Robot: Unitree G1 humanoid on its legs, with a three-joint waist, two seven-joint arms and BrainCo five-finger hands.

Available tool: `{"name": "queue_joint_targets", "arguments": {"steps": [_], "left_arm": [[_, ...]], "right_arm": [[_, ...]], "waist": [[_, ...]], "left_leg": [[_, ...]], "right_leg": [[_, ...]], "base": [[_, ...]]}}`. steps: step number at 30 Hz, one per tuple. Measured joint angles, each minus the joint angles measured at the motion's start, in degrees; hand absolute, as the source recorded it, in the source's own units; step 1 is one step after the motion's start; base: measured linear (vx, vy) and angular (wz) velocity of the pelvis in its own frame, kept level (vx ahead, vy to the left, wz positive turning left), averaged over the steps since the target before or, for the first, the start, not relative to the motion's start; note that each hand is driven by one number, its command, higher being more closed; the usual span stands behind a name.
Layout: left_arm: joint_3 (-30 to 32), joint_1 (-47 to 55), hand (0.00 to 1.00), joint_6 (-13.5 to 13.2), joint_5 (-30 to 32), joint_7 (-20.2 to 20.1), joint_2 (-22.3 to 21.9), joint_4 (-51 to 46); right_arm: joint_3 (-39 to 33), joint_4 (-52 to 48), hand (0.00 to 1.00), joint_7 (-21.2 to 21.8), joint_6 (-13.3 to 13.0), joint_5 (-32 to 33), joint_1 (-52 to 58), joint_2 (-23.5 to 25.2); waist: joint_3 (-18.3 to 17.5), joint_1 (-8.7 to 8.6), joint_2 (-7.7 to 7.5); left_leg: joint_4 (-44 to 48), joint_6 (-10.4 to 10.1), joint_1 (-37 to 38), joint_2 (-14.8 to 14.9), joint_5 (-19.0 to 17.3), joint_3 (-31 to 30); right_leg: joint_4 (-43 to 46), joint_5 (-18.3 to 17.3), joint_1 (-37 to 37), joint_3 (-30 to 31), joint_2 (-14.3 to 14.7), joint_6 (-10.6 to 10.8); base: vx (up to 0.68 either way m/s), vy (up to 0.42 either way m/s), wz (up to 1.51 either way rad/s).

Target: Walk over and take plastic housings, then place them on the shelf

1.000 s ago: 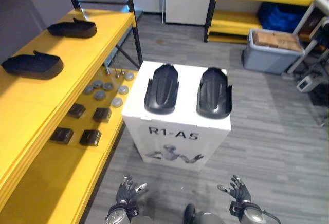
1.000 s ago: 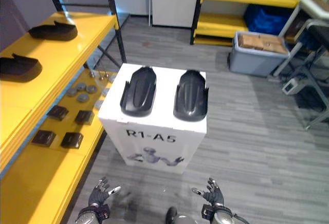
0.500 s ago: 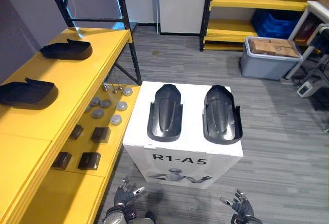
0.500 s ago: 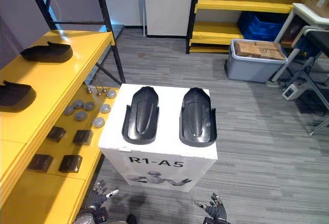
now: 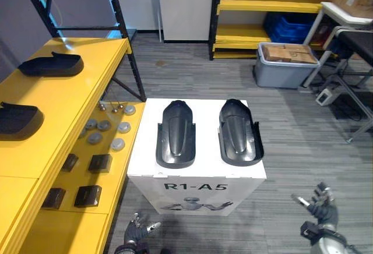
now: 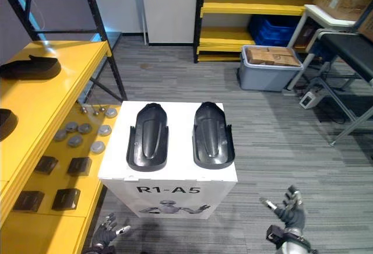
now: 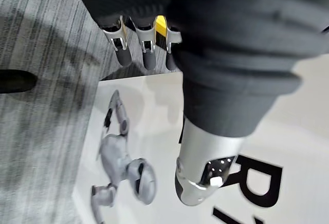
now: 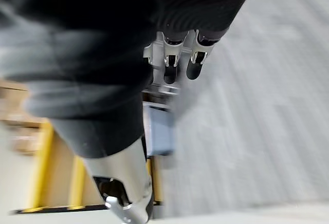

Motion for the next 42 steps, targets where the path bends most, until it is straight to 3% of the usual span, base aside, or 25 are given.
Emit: {"name": "queue_joint_targets", "arguments": {"steps": [9, 12, 15, 18, 23, 33, 42], "left_arm": [[-0.18, 2.41, 0.0, -0.12, -0.03, -2.0, 0.21, 0.26], [-0.34, 2.32, 0.0, -0.21, -0.03, -2.14, 0.29, 0.28], [-1.47, 2.4, 0.0, -0.21, -0.03, -2.14, 0.19, 0.45], [-2.28, 2.38, 0.0, -0.21, -0.02, -2.16, 0.0, 0.45], [-2.45, 2.34, 0.0, -0.18, -0.02, -2.11, -0.17, 0.5], [-4.63, 1.27, 0.0, -0.15, -0.15, -1.21, -0.23, 0.62], [-5.83, -0.39, 0.0, -0.26, -0.39, -0.38, -0.22, 0.1]], "right_arm": [[0.09, -3.81, 0.0, 1.07, -2.87, 3.08, -8.13, -8.78], [2.01, -3.8, 0.0, 0.54, -3.0, 0.16, -10.45, -9.8], [4.97, -3.28, 0.0, -1.09, -2.87, -7.29, -13.43, -10.04], [7.23, -2.47, 0.0, -2.58, -2.17, -13.2, -15.14, -10.01], [10.37, 1.59, 0.0, -5.29, -0.21, -17.07, -18.51, -9.85], [14.94, 14.7, 0.0, -9.26, 4.3, -18.39, -31.44, -7.82], [17.56, 25.56, 0.0, -10.03, 6.51, -19.52, -43.73, -5.57]], "waist": [[-0.97, -0.3, 0.31], [-1.02, -0.27, 0.43], [-1.04, 0.38, 1.11], [-0.87, 0.41, 1.69], [-0.32, 0.37, 1.95], [2.17, 1.82, 2.77], [4.85, 2.8, 2.9]], "left_leg": [[0.02, 0.12, -1.23, -0.44, 0.05, -0.53], [0.04, 0.35, -1.97, -0.54, 0.23, -1.27], [0.05, 0.39, -2.15, -0.54, 0.26, -2.07], [0.05, 0.39, -2.25, -0.54, 0.26, -2.78], [0.03, 0.49, -2.55, -0.59, 0.36, -3.16], [0.02, 1.0, -4.28, -0.72, 1.02, -3.71], [0.03, 1.08, -5.09, -0.76, 1.09, -3.93]], "right_leg": [[-0.16, 0.29, -1.51, 0.52, -0.19, 0.3], [-0.35, 0.46, -1.72, -0.19, -0.24, 0.24], [-0.94, 0.79, -1.38, -0.48, -0.15, 0.13], [-1.1, 0.82, -1.11, -1.03, -0.12, 0.13], [-1.07, 0.92, -1.21, -1.66, -0.15, 0.05], [-1.25, 1.5, -2.74, -1.95, -0.16, 0.05], [-2.16, 2.21, -2.94, -2.14, -0.15, 0.1]], "base": [[-0.05, 0.008, -0.02], [0.0, 0.0, 0.13], [0.02, -0.006, 0.05], [-0.01, -0.003, 0.1], [-0.03, 0.004, 0.04], [-0.04, 0.008, 0.01], [-0.01, 0.004, 0.01]]}}
